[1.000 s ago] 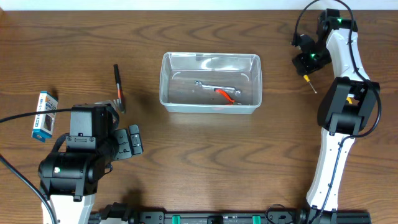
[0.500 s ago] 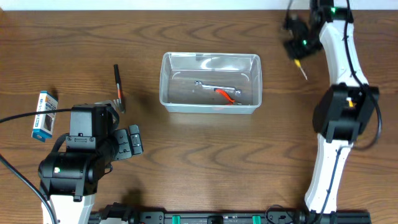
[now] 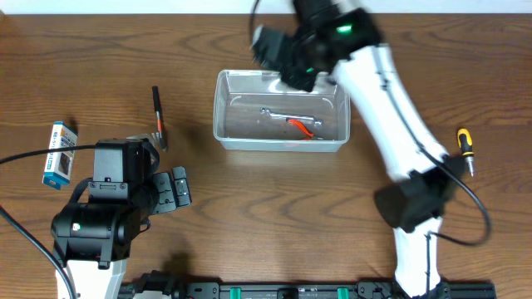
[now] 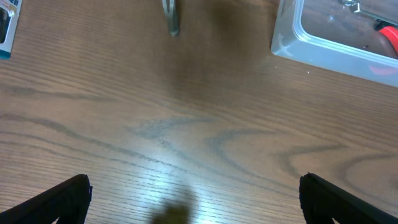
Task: Pack container
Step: 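Place the small screwdriver into the container and release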
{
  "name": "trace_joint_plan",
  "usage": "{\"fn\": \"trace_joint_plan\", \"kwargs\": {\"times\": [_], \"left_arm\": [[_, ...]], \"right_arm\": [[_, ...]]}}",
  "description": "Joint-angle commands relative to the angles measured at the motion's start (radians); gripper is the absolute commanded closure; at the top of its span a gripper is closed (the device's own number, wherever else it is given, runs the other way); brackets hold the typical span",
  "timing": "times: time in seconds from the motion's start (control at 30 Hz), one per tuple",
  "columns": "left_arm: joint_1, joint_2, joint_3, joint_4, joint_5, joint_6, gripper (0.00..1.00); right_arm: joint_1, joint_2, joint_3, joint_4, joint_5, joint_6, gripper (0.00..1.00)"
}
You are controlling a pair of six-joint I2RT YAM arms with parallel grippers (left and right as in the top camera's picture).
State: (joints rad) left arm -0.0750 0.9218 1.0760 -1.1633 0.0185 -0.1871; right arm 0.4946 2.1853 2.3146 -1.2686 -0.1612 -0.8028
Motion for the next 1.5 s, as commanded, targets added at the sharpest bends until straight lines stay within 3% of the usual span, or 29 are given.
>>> {"fn": "trace_joint_plan", "kwargs": {"times": [0.0,0.37,0.83,1.13,1.27,1.3,1.4,1.47], "left_arm": [[-0.005,-0.002,0.016,-0.003,-0.012,-0.01,0.02],[-0.005,-0.002,0.016,-0.003,-0.012,-0.01,0.02],[-0.005,-0.002,0.016,-0.003,-0.012,-0.01,0.02],[-0.005,-0.002,0.016,-0.003,-0.012,-0.01,0.02],[-0.005,-0.002,0.016,-0.003,-0.012,-0.01,0.02],[-0.005,-0.002,0.016,-0.003,-0.012,-0.009,0.02],[-0.005,-0.002,0.016,-0.003,-0.012,-0.01,0.02],[-0.005,-0.002,0.016,-0.003,-0.012,-0.009,0.02]], "right_arm": [[0.004,0.097,-0.013,-0.008,0.003,-0.092,0.99],[-0.048,0.304,-0.013,-0.026,-0.003,-0.087,0.97],[-0.072,0.313,-0.013,-0.026,-0.027,-0.019,0.63],[-0.068,0.191,-0.01,-0.027,-0.031,0.003,0.61],[-0.079,0.008,-0.009,-0.024,-0.022,0.113,0.25],[-0.089,-0.037,-0.009,-0.024,-0.019,0.122,0.01],[-0.154,-0.166,-0.009,-0.001,0.083,0.247,0.01],[-0.238,-0.24,-0.009,-0.001,0.188,0.414,0.01]]}}
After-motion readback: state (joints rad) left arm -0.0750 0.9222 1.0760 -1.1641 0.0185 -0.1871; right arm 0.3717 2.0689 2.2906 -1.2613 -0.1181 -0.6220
